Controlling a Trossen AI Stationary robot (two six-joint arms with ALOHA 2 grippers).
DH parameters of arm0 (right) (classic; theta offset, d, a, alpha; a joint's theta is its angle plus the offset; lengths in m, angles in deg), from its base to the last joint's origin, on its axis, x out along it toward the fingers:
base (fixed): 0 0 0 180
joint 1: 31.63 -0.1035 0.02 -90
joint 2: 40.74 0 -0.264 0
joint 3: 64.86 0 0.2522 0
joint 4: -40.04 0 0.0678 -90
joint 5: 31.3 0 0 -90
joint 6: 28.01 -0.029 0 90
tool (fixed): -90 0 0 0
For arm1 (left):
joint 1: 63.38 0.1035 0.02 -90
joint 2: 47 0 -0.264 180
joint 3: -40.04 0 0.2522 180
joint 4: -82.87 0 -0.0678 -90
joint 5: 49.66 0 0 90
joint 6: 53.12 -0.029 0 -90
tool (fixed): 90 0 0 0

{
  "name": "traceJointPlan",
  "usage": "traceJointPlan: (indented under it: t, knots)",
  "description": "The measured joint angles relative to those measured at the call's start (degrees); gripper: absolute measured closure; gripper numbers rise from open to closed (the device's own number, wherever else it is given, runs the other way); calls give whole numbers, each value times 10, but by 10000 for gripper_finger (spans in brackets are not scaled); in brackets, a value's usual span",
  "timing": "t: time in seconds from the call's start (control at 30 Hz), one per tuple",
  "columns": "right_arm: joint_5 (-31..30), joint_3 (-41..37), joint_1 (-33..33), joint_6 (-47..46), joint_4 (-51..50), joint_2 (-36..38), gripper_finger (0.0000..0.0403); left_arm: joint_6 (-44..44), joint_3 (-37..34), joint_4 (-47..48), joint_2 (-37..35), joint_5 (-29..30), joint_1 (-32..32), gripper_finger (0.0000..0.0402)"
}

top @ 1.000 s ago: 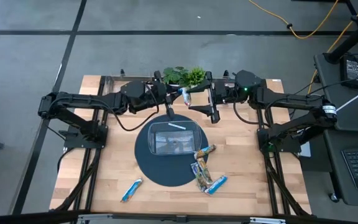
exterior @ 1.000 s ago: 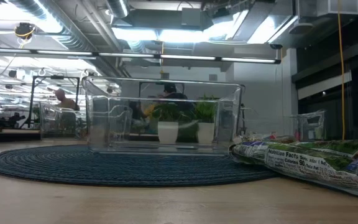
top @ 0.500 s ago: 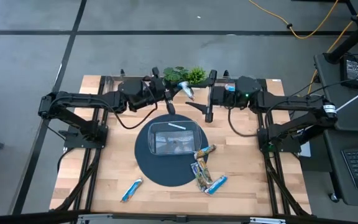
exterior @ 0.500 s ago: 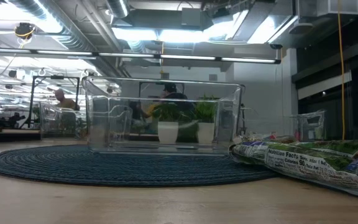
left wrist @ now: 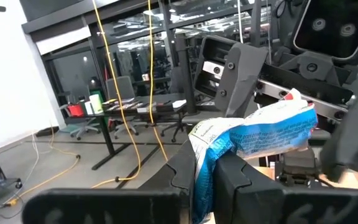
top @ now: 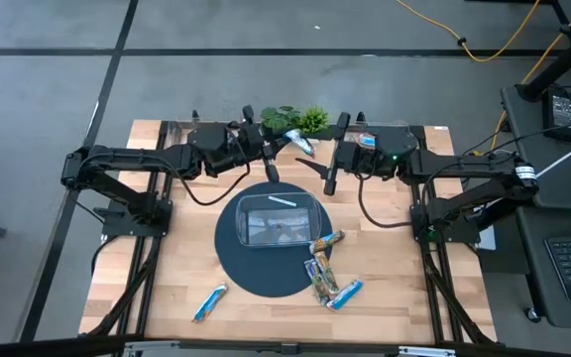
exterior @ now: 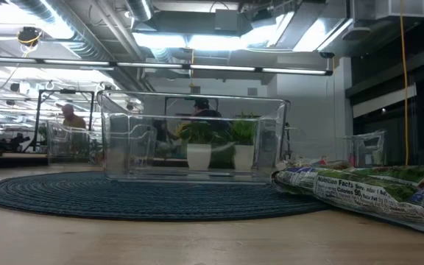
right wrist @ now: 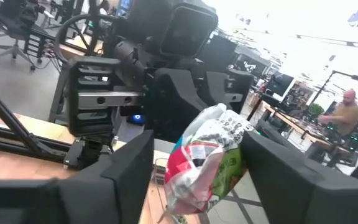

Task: Pick and place Granola Bars by type
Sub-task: Put the red granola bar into the top right transparent bin

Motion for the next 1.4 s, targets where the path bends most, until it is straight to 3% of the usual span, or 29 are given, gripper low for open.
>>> traceJointPlan:
  t: [0.37,0.5,0.63,0.8,1.0,1.13,1.4]
  knots:
    - [-14,0,1,0,0,0,323,0,0,13,-1,-7,-1,382]
    - [-25,0,0,8,0,3,362,3,0,14,-1,-9,-1,368]
    - [-33,-1,0,20,-2,9,362,29,1,37,-11,-25,-1,342]
    - [-106,-1,3,24,-23,27,351,61,1,155,-64,-39,-13,296]
    - [-141,-1,7,24,-85,63,367,61,1,229,-140,35,-28,256]
    - [-181,-1,7,21,-132,83,360,68,1,241,-160,59,-32,247]
    - [-261,-1,7,19,-215,106,371,82,1,248,-141,43,-31,253]
